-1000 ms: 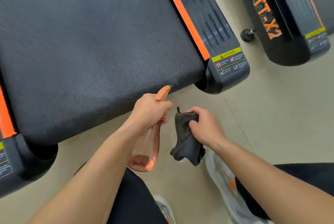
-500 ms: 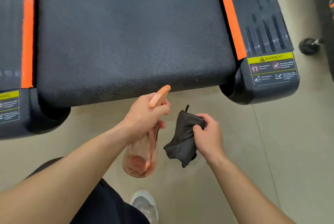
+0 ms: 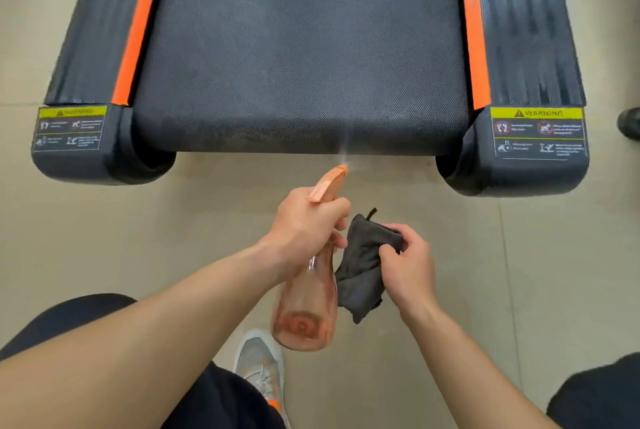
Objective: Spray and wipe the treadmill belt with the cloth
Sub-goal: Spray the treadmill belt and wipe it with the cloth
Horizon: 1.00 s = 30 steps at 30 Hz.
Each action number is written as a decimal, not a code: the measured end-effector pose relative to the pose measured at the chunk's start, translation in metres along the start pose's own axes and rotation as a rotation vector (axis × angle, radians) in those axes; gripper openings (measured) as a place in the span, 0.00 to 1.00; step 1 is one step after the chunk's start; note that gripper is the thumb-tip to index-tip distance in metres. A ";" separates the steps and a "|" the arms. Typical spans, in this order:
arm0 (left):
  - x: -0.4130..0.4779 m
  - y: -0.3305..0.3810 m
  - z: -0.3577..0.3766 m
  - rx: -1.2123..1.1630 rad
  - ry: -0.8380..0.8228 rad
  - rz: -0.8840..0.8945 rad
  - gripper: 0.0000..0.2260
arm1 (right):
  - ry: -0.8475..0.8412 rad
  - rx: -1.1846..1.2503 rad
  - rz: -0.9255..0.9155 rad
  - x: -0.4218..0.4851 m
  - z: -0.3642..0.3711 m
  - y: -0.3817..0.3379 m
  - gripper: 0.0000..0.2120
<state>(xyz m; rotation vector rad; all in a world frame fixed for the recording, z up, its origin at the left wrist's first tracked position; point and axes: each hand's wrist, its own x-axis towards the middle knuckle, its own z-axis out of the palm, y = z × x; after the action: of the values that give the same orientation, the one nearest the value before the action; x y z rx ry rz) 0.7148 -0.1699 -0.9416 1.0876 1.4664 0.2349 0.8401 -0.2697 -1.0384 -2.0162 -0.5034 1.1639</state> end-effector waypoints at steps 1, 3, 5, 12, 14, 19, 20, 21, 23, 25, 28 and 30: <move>-0.004 -0.003 0.004 -0.019 0.011 -0.017 0.07 | 0.002 0.000 -0.003 -0.001 -0.003 0.002 0.18; -0.011 -0.007 0.009 -0.065 0.018 -0.031 0.05 | 0.011 0.015 0.002 -0.001 -0.009 0.007 0.18; -0.016 -0.010 0.009 -0.098 0.040 -0.029 0.01 | 0.024 0.045 0.012 -0.001 -0.015 0.010 0.18; -0.022 -0.008 0.010 -0.083 0.190 0.107 0.06 | 0.253 0.228 -0.253 0.000 -0.030 -0.021 0.20; -0.017 0.001 0.014 -0.090 0.260 0.147 0.03 | 0.379 0.286 -0.472 0.011 -0.033 -0.047 0.20; -0.006 0.041 0.023 -0.074 0.340 0.277 0.05 | 0.547 -0.244 -0.869 0.078 -0.018 -0.083 0.26; -0.004 0.049 0.025 -0.088 0.323 0.298 0.05 | 0.553 -0.485 -0.870 0.095 -0.013 -0.080 0.29; -0.002 0.055 0.025 -0.105 0.304 0.313 0.05 | 0.557 -0.658 -0.858 0.109 -0.007 -0.077 0.31; 0.005 0.063 0.023 -0.150 0.275 0.335 0.07 | 0.553 -0.773 -0.901 0.130 0.006 -0.074 0.31; 0.016 0.061 0.015 -0.185 0.275 0.354 0.07 | 0.590 -0.791 -1.016 0.140 0.021 -0.079 0.28; 0.033 0.038 -0.001 -0.117 0.333 0.353 0.03 | 0.642 -0.834 -1.174 0.146 0.041 -0.087 0.21; 0.040 0.018 -0.011 -0.054 0.393 0.356 0.04 | 0.599 -0.842 -1.311 0.148 0.052 -0.090 0.18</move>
<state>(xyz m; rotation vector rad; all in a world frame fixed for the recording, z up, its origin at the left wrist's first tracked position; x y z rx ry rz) 0.7204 -0.1265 -0.9534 1.3049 1.5877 0.7711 0.8733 -0.0951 -1.0702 -1.8117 -1.7791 -0.5211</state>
